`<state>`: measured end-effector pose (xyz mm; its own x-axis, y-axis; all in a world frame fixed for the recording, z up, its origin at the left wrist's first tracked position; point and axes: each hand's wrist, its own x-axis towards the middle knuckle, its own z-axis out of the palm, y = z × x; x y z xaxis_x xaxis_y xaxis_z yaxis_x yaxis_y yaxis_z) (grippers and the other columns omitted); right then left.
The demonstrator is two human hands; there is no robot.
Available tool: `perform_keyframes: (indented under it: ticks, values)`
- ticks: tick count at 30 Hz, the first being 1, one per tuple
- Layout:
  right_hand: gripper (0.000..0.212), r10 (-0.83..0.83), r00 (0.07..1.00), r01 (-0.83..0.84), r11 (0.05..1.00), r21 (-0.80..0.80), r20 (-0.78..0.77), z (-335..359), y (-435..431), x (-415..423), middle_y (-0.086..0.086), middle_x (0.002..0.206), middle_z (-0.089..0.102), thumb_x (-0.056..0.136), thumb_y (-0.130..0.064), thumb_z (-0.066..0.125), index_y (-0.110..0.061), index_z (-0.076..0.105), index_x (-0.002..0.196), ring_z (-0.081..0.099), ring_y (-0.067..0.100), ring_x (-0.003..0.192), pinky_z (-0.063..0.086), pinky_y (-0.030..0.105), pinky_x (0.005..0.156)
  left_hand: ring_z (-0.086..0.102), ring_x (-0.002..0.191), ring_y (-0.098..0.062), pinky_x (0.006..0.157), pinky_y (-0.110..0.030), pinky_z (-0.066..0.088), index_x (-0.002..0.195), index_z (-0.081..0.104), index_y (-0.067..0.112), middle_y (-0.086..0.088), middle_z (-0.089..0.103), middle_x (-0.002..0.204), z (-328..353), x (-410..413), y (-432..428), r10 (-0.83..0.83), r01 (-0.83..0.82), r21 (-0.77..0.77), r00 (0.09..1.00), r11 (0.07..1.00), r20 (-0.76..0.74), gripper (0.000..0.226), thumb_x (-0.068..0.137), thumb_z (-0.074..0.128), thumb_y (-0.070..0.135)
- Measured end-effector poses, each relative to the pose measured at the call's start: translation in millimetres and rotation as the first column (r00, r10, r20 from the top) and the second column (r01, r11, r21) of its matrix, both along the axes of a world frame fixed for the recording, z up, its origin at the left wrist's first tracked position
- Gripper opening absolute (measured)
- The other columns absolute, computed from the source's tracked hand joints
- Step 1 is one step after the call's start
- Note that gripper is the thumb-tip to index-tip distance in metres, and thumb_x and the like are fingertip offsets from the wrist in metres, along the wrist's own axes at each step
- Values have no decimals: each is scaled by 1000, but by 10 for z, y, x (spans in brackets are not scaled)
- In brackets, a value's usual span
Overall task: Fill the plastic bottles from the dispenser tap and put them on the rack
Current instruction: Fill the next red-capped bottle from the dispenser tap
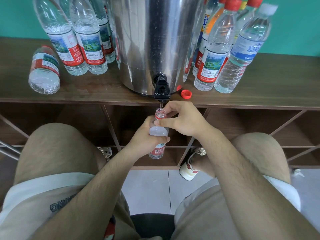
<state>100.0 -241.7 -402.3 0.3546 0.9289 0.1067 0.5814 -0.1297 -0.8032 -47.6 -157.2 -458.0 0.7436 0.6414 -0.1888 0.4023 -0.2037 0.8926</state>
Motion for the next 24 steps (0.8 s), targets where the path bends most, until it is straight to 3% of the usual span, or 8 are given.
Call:
perform_keyframes:
  ticks: [2,11,24]
  values:
    - [28,0,1000,0,1000,-1,-1,-6,1,7,-7,92,77,75,-41,90,-22,76,90,72,10,87,60,49,86,58,106,-14,87,-24,51,142,36,32,12,53,118,-6,-5,1,-1,1,-5,1000,1000,-1,76,84,85,26]
    - [25,1,1000,-1,1000,-4,-10,-15,-4,13,-7,91,77,76,-38,91,-22,76,89,72,10,86,60,48,85,58,114,-16,98,-36,53,147,35,28,6,55,127,20,-5,-17,5,-5,-12,1000,1000,-15,79,85,85,25]
    - [24,-7,1000,6,1000,-12,-14,4,-12,1,-6,90,77,77,-34,92,-19,76,89,72,10,86,60,47,85,60,109,-17,89,-28,53,146,36,30,8,56,122,9,-3,-11,4,-4,-17,1000,1000,-18,80,83,86,26]
